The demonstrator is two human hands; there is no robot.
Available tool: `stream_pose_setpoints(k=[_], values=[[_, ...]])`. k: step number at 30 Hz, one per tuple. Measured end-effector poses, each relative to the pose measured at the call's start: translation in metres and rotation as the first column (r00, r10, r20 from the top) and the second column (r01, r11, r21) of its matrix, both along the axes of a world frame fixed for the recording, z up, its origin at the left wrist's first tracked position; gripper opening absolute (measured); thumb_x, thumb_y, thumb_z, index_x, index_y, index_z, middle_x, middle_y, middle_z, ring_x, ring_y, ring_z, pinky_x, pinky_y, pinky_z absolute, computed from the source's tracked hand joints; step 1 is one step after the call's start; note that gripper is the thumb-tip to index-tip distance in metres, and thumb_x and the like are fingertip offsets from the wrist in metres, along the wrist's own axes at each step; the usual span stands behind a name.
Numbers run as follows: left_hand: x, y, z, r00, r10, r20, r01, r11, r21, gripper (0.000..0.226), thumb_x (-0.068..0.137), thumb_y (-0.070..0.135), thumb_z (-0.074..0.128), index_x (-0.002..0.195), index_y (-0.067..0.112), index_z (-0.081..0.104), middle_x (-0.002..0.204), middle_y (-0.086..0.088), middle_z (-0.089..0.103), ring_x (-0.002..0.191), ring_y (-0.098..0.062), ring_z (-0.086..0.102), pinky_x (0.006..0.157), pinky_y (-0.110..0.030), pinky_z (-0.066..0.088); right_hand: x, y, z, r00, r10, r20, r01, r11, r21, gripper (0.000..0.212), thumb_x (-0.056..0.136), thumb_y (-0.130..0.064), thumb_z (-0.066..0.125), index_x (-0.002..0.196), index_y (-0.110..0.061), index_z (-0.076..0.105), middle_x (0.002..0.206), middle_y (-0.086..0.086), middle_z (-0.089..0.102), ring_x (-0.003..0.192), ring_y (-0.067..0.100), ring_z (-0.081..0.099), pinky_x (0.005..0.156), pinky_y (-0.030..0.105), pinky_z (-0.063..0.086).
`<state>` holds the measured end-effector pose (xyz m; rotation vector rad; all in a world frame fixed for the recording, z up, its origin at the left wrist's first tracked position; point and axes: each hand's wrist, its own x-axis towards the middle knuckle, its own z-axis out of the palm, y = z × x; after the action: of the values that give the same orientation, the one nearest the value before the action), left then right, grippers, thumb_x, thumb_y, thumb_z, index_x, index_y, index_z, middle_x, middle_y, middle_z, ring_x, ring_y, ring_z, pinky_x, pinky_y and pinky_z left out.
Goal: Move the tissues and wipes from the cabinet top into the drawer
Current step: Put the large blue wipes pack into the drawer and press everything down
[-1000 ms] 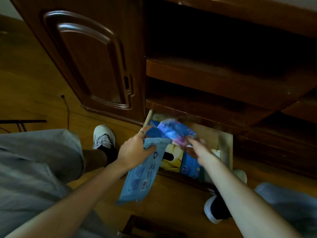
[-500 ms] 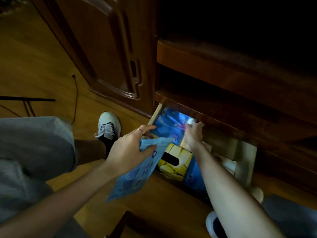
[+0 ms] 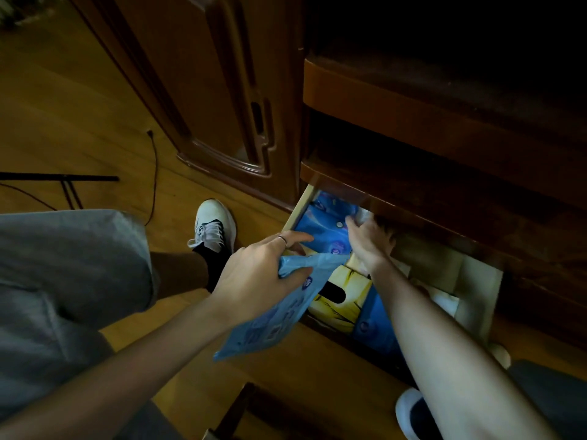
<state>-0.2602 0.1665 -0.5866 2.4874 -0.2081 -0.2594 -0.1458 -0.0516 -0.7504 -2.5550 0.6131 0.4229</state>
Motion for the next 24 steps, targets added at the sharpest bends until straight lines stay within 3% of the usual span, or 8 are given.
stream_pose_setpoints(k=[5,7,8,10,12,15,20,24], values=[[0.006,-0.005,0.018,0.983,0.143,-0.115,-0.162,0.97,-0.181,0.021,0.091,0.046,0.068,0.107,0.033,0.067,0.084,0.0,0.076,0.07,-0.017,0.073,0.057,-0.044,0.059,-0.019,-0.013,0.034,0.999,-0.029,0.024,0.024,0.984,0.177,0.055,0.096,-0.045,0.062,0.141,-0.014,0.053,0.141,0.014,0.058,0.133,0.033,0.049,0.108,0.038,0.036],[0.009,-0.01,0.026,0.934,0.233,-0.272,-0.339,0.821,-0.459,0.014,0.093,0.035,0.071,0.099,0.023,0.071,0.087,-0.005,0.078,0.077,-0.023,0.076,0.067,-0.05,0.062,-0.031,-0.021,0.055,0.996,-0.054,0.076,0.016,0.9,0.435,0.034,0.099,-0.034,0.064,0.127,-0.014,0.066,0.127,0.01,0.069,0.119,0.025,0.062,0.094,0.027,0.047],[0.01,-0.013,0.031,0.898,0.265,-0.35,-0.429,0.701,-0.57,0.012,0.093,0.029,0.071,0.098,0.018,0.072,0.091,-0.005,0.079,0.082,-0.025,0.076,0.07,-0.049,0.063,-0.04,-0.026,0.069,0.993,-0.101,0.054,0.048,0.793,0.607,0.03,0.101,-0.035,0.062,0.121,-0.013,0.068,0.121,0.009,0.072,0.111,0.021,0.066,0.087,0.022,0.05],[0.014,-0.018,0.037,0.822,0.303,-0.481,-0.569,0.469,-0.676,0.012,0.094,0.025,0.07,0.1,0.015,0.072,0.091,-0.001,0.08,0.08,-0.02,0.077,0.059,-0.033,0.062,-0.062,-0.037,0.102,0.993,-0.059,-0.107,0.122,0.545,0.83,0.051,0.101,-0.053,0.052,0.125,-0.01,0.068,0.114,0.008,0.075,0.104,0.022,0.07,0.082,0.026,0.054],[0.016,-0.024,0.039,0.781,0.313,-0.541,-0.625,0.38,-0.683,0.014,0.095,0.031,0.069,0.097,0.017,0.071,0.083,0.005,0.079,0.068,-0.011,0.074,0.047,-0.02,0.052,-0.088,-0.049,0.128,0.979,0.096,-0.179,0.114,0.472,0.874,0.075,0.086,-0.074,0.059,0.13,-0.014,0.066,0.118,0.011,0.075,0.105,0.024,0.073,0.082,0.034,0.059],[0.014,-0.03,0.032,0.773,0.3,-0.559,-0.634,0.421,-0.649,0.021,0.095,0.035,0.068,0.101,0.015,0.07,0.085,0.004,0.079,0.071,-0.009,0.075,0.049,-0.022,0.054,-0.122,-0.061,0.151,0.976,0.149,-0.158,0.038,0.598,0.801,0.098,0.052,-0.071,0.09,0.127,-0.014,0.062,0.114,0.005,0.076,0.102,0.019,0.074,0.087,0.043,0.062],[-0.002,-0.038,0.025,0.723,0.273,-0.635,-0.686,0.392,-0.613,0.033,0.091,0.019,0.073,0.116,-0.001,0.063,0.105,-0.009,0.075,0.083,-0.02,0.077,0.067,-0.033,0.064,-0.161,-0.091,0.178,0.988,0.131,-0.082,-0.042,0.739,0.672,0.083,0.064,-0.063,0.089,0.125,-0.014,0.063,0.12,0.003,0.074,0.11,0.022,0.072,0.097,0.054,0.056],[-0.009,-0.046,0.031,0.749,0.15,-0.645,-0.627,0.474,-0.618,0.036,0.087,0.022,0.077,0.114,0.0,0.066,0.096,-0.012,0.077,0.075,-0.021,0.076,0.062,-0.03,0.063,-0.184,-0.119,0.193,0.976,0.198,-0.084,-0.074,0.675,0.734,0.064,0.075,-0.055,0.086,0.124,-0.019,0.067,0.118,-0.001,0.076,0.109,0.019,0.073,0.094,0.05,0.059]])
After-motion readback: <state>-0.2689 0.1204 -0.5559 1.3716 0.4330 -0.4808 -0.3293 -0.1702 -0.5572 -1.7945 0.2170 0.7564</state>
